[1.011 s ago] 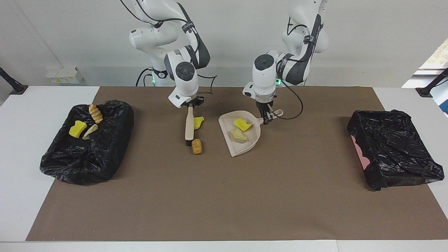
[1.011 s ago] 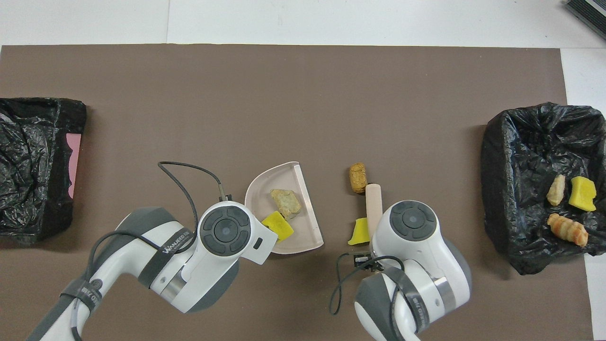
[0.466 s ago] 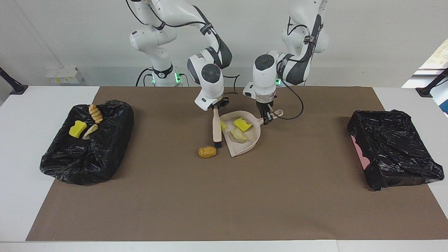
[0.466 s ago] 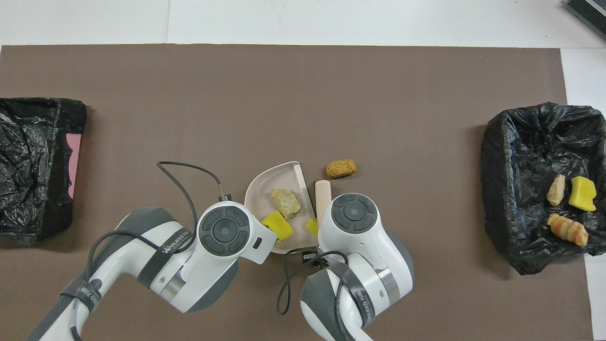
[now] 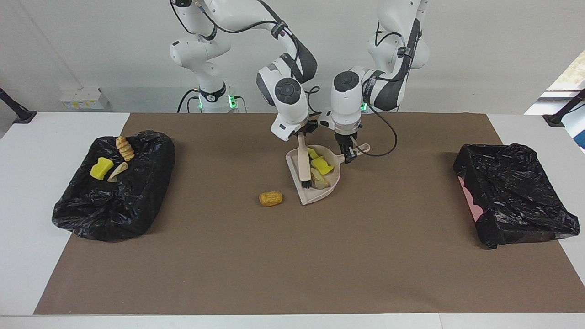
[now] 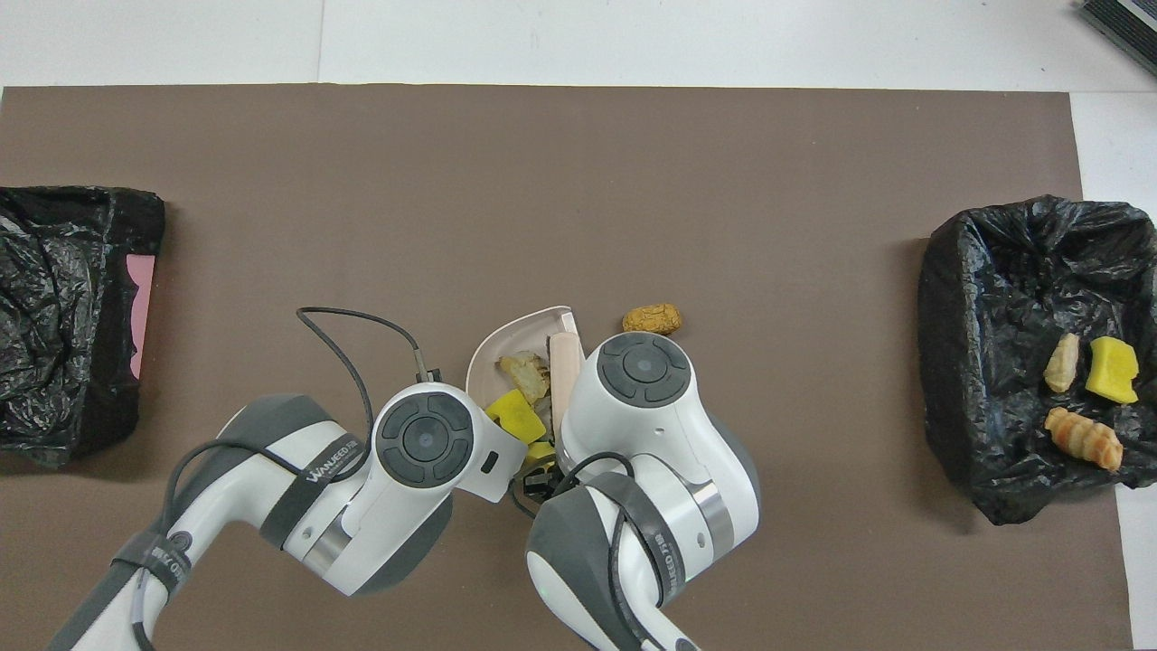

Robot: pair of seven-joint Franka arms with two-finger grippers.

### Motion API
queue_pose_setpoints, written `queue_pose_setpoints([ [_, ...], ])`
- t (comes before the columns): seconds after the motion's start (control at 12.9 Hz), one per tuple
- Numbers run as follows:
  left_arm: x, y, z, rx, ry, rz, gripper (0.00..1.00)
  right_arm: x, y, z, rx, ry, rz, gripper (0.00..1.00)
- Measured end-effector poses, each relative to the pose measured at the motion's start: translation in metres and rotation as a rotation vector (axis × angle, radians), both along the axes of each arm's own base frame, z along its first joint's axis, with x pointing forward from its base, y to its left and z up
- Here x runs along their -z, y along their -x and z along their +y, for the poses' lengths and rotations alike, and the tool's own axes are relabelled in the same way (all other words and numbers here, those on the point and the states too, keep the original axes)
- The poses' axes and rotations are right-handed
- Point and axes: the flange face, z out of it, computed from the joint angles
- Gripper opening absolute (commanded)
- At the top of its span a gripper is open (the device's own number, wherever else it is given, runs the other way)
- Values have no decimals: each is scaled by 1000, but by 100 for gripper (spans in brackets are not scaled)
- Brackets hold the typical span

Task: Sweep and dump trash in bin
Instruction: 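Sweep the bread chunk and sponge into the dustpan with the right gripper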

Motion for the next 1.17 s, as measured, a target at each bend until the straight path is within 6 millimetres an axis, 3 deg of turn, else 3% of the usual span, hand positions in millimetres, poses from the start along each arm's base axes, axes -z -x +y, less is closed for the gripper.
queue_pose_setpoints([
  [0.23,0,0,0,0,1,-1,0,-15,-31,-31,27,25,-23,0],
  [0.47,0,-1,0,-3,7,-7,0,-18,-56,-71,-26,155,-100,0],
  [0.62,0,-2,1,-7,10,-11,0,-12,-70,-98,-104,217,-130,0],
  [0.86,1,-2,2,-14,11,-12,0,11,-100,-163,-184,251,-113,0],
  [0.93,1,-2,2,-23,11,-13,0,20,-105,-173,-196,258,-103,0],
  [1.01,1,-2,2,-32,11,-13,0,29,-105,-171,-211,257,-92,0],
  [1.17,1,-2,3,-48,11,-14,0,40,-94,-143,-268,256,-81,0],
])
